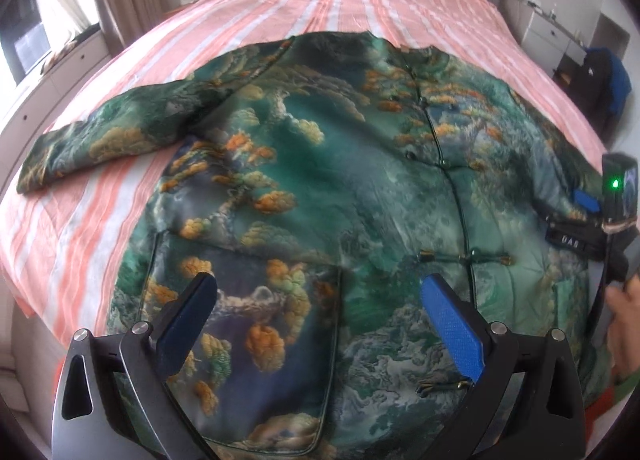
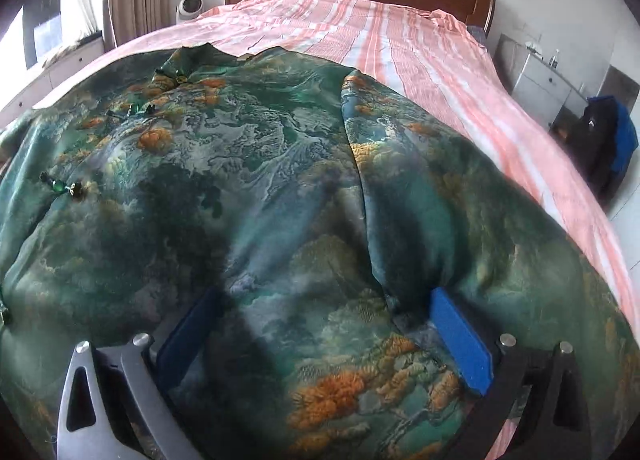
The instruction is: Fold large clothes
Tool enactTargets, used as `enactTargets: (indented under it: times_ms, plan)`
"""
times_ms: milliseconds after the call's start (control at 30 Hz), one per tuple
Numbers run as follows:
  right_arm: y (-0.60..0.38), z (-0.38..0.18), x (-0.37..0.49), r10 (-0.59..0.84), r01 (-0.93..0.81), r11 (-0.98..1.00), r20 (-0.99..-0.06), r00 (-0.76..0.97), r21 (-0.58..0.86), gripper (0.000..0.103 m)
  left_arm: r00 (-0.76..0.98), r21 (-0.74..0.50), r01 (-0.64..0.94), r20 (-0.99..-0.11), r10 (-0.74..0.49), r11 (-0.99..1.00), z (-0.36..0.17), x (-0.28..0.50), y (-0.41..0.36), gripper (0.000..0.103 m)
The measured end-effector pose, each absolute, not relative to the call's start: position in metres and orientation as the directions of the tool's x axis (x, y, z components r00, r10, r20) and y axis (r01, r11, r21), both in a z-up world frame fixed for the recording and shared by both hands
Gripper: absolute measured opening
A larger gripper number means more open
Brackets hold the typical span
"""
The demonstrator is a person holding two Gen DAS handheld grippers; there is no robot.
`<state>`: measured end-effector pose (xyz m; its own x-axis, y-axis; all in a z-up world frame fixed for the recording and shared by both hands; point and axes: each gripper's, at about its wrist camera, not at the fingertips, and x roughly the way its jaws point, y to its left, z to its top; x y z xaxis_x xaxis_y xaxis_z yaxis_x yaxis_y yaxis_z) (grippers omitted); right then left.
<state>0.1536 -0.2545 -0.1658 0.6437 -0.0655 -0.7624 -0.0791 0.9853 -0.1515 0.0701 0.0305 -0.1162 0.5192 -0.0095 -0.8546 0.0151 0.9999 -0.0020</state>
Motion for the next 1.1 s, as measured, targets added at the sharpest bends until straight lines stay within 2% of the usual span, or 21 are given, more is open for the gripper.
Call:
enactTargets:
  times_ms: [133, 500, 733, 900, 1100]
  plan:
    - [-0.254, -0.167, 0.152, -0.062, -0.079, 0.986, -0.761, 0.645, -0.148, 0.103, 0.528, 0.043, 0.04, -0.849, 0.015, 0.998, -0.118, 0.067, 0.022, 0.102]
    - [-0.254, -0.167, 0.152, -0.062, -0.078, 0.986, -0.761, 0.646, -0.146, 0.103, 0.465, 0.019, 0.024, -0.885, 0.005, 1.0, -0.135, 0.071, 0.008, 0.102]
    - [-0.254, -0.167, 0.152, -0.062, -0.079, 0.986, -0.761, 0.646, -0.147, 0.103, 0.521, 0.063, 0.027, -0.853, 0.04, 0.998, -0.117, 0.063, 0.012, 0.103]
    - [-0.254, -0.167, 0.152, -0.062, -0.079, 0.986, -0.761, 0.646, -0.147, 0.103, 0.508, 0.111, -0.015, -0.855, 0.103, 0.994, -0.134, 0.066, 0.017, 0.102]
    - [-0.254, -0.167, 0.152, -0.062, -0.079, 0.986, -0.761, 0.646, -0.147, 0.103, 0.505, 0.113, 0.016, -0.859, 0.089, 0.994, -0.14, 0.059, 0.02, 0.102]
